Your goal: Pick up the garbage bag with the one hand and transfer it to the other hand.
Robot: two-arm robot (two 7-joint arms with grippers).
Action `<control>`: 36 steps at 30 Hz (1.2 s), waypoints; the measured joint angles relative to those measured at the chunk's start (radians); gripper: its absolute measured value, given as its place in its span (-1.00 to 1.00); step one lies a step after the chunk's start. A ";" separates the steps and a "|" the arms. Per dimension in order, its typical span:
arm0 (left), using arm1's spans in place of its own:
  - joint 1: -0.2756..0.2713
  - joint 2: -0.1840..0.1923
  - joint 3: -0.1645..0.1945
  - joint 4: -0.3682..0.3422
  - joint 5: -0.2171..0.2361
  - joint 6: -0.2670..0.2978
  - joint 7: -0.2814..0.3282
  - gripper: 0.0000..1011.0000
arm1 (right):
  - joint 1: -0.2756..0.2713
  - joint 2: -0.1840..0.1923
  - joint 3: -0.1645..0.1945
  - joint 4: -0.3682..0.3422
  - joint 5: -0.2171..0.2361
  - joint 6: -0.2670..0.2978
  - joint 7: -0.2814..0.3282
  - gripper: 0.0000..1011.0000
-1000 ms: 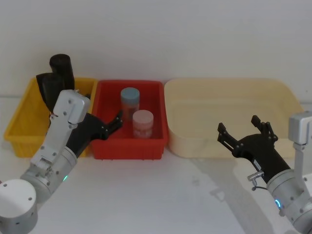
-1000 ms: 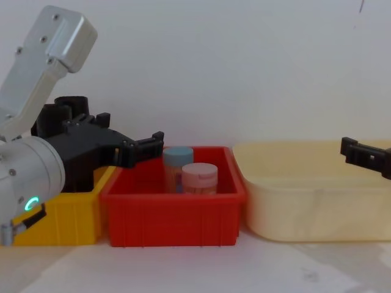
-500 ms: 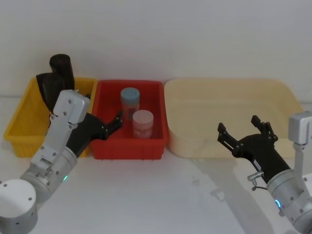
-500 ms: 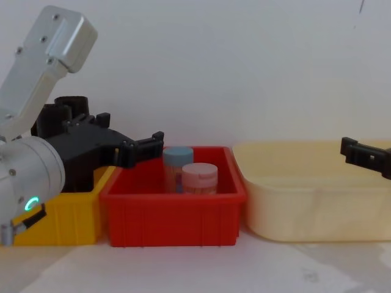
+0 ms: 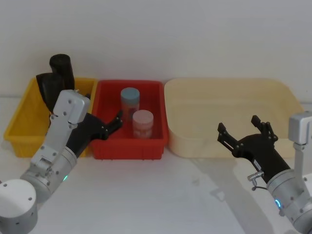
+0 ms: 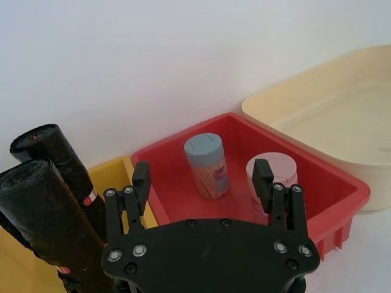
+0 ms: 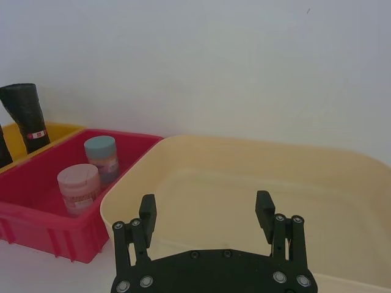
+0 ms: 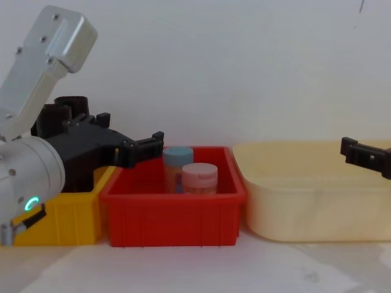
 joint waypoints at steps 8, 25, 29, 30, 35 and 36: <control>0.000 0.000 0.000 0.000 0.000 0.000 0.000 0.98 | 0.000 0.000 0.000 0.000 0.000 0.000 0.000 0.98; -0.012 -0.003 0.000 0.008 -0.001 0.003 -0.011 0.98 | 0.004 0.002 -0.001 0.001 -0.003 0.002 0.003 0.98; -0.032 -0.004 0.003 0.014 -0.001 0.022 -0.026 0.98 | 0.022 0.012 -0.007 0.007 -0.013 0.018 0.018 0.98; -0.034 -0.003 0.004 0.014 0.000 0.028 -0.029 0.98 | 0.026 0.014 -0.008 0.009 -0.015 0.022 0.022 0.98; -0.046 0.007 0.004 -0.008 0.001 0.069 -0.048 0.98 | 0.059 0.026 -0.016 0.021 -0.018 0.052 0.051 0.98; -0.046 0.008 0.003 -0.011 0.000 0.074 -0.050 0.98 | 0.072 0.030 -0.019 0.027 -0.018 0.063 0.064 0.98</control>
